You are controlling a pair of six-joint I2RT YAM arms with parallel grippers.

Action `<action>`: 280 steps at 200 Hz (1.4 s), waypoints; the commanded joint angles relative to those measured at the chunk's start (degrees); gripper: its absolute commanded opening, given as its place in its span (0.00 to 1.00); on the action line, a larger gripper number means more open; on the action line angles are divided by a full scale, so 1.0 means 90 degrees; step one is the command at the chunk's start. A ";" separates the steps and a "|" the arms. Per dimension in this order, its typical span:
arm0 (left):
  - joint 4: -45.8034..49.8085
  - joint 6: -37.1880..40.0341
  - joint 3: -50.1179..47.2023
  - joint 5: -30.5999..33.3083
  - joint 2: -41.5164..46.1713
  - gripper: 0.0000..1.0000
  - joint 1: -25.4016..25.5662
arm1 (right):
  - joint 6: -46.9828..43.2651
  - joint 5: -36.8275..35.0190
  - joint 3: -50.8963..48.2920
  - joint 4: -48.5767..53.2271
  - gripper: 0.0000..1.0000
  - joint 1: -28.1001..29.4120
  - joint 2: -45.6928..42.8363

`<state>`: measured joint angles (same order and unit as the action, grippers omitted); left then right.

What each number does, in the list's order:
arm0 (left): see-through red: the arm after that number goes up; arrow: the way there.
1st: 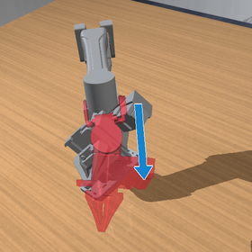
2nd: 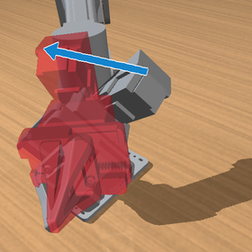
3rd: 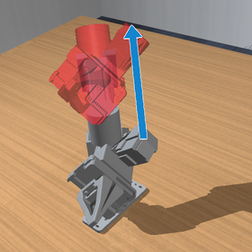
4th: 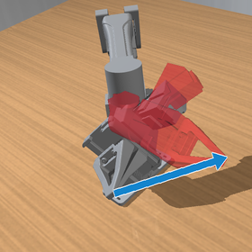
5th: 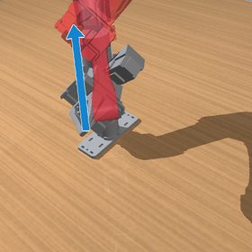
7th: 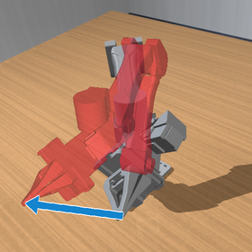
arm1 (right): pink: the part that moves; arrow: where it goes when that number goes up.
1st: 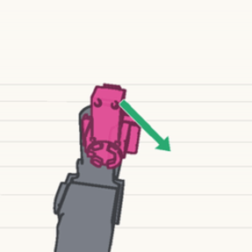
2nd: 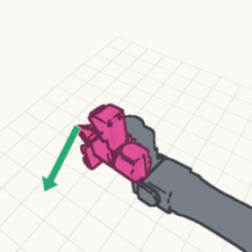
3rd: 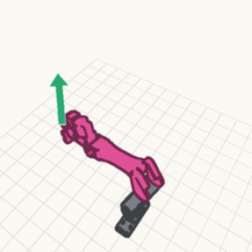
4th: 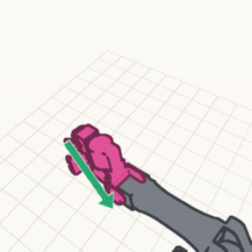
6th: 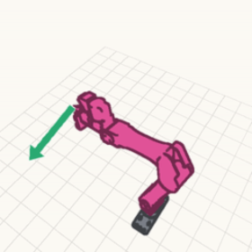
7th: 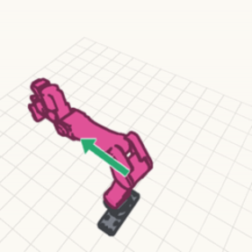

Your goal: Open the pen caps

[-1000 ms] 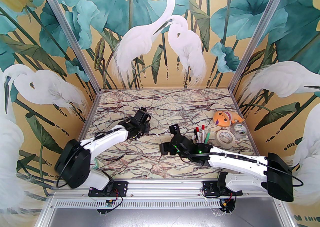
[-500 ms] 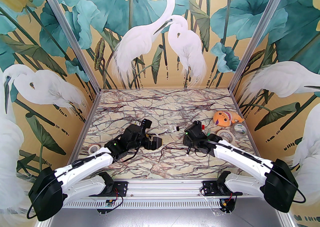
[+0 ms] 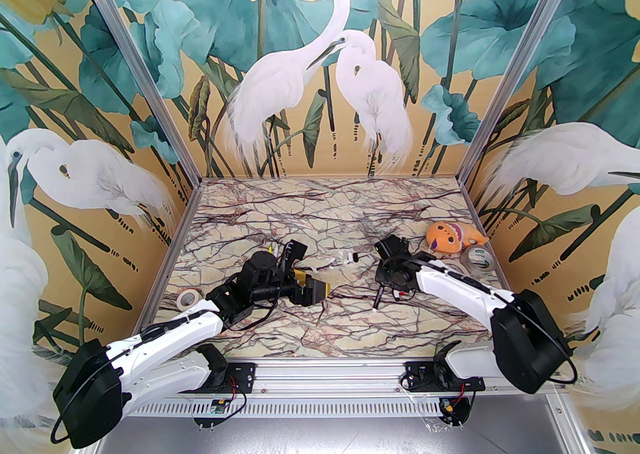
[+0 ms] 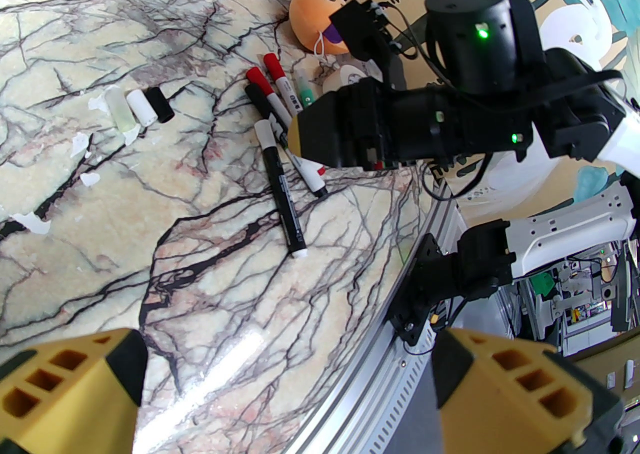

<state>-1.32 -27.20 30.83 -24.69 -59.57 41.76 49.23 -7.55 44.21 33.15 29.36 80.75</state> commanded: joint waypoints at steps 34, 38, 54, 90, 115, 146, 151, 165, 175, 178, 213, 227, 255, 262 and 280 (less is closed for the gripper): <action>-0.0112 -0.0142 0.0019 -0.0131 0.0073 0.99 0.0022 | -0.0099 0.0184 0.0093 -0.0506 0.35 -0.0100 0.0503; -0.0107 -0.0142 0.0030 -0.0120 0.0084 0.99 0.0014 | -0.0090 0.0190 0.0079 -0.0534 0.35 -0.0100 0.0527; -0.0056 -0.0123 0.0082 -0.0110 0.0114 0.99 0.0009 | -0.0086 0.0223 0.0059 -0.0649 0.34 -0.0108 0.0646; 0.0030 -0.0132 0.0105 -0.0067 0.0103 0.99 0.0014 | -0.0085 0.0254 0.0054 -0.0829 0.33 -0.0116 0.0870; -0.0045 -0.0207 0.0046 -0.0072 0.0172 0.99 0.0021 | -0.0126 0.0214 0.0059 -0.0889 0.29 -0.0116 0.0963; -0.0087 -0.0288 0.0029 -0.0087 0.0179 0.99 0.0010 | -0.0235 0.0056 0.0149 -0.0817 0.27 -0.0113 0.1105; -0.0066 -0.0293 0.0031 -0.0056 0.0197 1.00 0.0014 | -0.0252 0.0040 0.0156 -0.0812 0.27 -0.0111 0.1114; 0.0074 -0.0288 0.0051 0.0118 0.0290 1.00 0.0018 | -0.0303 -0.0009 0.0137 -0.0793 0.27 -0.0101 0.1116; 0.0143 -0.0272 0.0054 0.0187 0.0365 0.99 0.0022 | -0.0335 -0.0037 0.0116 -0.0783 0.26 -0.0103 0.1101; 0.0154 -0.0276 0.0055 0.0193 0.0391 0.99 0.0012 | -0.0342 -0.0039 0.0113 -0.0787 0.25 -0.0102 0.1087; 0.0021 -0.0386 0.0085 -0.0211 0.0385 0.99 0.0014 | -0.0529 0.0193 0.0059 -0.0922 0.22 -0.0066 0.0456; 0.0049 -0.0341 0.0083 -0.0370 0.0337 0.98 0.0017 | -0.0593 0.0370 0.0139 -0.0882 0.22 0.0000 0.0099; -0.0252 -0.0639 0.0038 -0.0616 0.0226 0.93 0.0010 | -0.0666 0.0654 0.0177 -0.1114 0.22 0.0278 -0.0701; -0.0439 -0.0818 0.0033 -0.0727 0.0166 0.92 0.0012 | -0.0639 0.0753 0.0166 -0.1268 0.22 0.0345 -0.0868; -0.0959 -0.1230 0.0031 -0.0966 -0.0040 0.92 0.0018 | -0.0515 0.0989 0.0130 -0.1756 0.22 0.0558 -0.1227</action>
<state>-3.40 -33.06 30.85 -28.86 -57.91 41.76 44.73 -2.52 44.53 23.53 32.36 73.45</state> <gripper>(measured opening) 0.922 0.220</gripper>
